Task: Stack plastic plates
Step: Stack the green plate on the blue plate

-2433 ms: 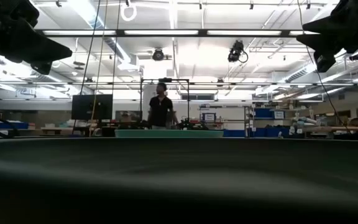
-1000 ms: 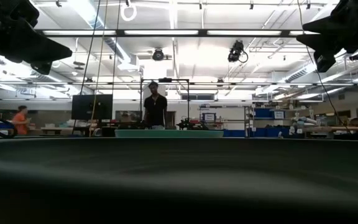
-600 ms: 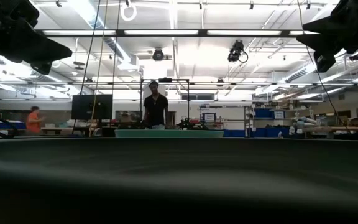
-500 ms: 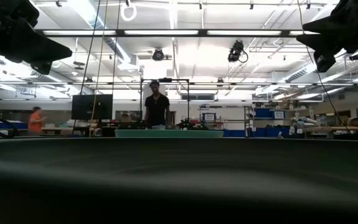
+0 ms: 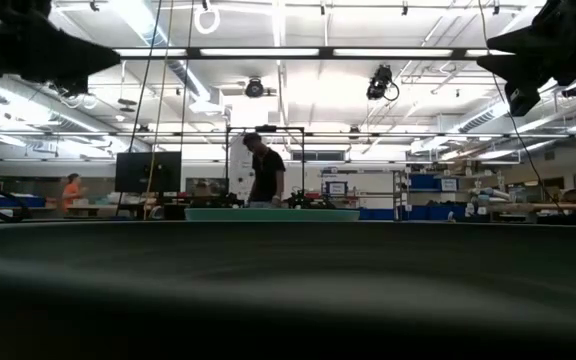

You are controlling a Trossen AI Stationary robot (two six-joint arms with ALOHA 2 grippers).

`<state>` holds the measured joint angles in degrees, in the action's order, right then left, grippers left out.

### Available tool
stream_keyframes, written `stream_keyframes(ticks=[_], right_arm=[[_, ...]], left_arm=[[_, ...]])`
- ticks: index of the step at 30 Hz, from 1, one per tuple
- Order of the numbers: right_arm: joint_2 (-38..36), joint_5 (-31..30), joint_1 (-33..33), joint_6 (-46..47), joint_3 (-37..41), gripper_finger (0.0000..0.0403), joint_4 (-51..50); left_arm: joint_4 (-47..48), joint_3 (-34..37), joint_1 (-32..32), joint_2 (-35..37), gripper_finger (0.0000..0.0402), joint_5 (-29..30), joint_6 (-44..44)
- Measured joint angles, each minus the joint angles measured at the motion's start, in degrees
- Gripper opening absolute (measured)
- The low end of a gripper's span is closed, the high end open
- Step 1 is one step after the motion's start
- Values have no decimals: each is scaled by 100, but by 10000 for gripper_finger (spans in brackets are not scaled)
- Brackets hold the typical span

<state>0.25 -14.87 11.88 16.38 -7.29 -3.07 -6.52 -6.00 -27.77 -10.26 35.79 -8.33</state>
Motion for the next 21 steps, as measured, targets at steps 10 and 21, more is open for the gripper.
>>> stream_keyframes(ticks=[10, 21], right_arm=[[0, -564, -4, -554, 0, 132, 196], [0, -771, -4, -1314, 1, 132, 1942]], left_arm=[[-263, 0, 0, 2, 43, -4, -282], [-361, 0, 0, 0, 43, -9, 467]])
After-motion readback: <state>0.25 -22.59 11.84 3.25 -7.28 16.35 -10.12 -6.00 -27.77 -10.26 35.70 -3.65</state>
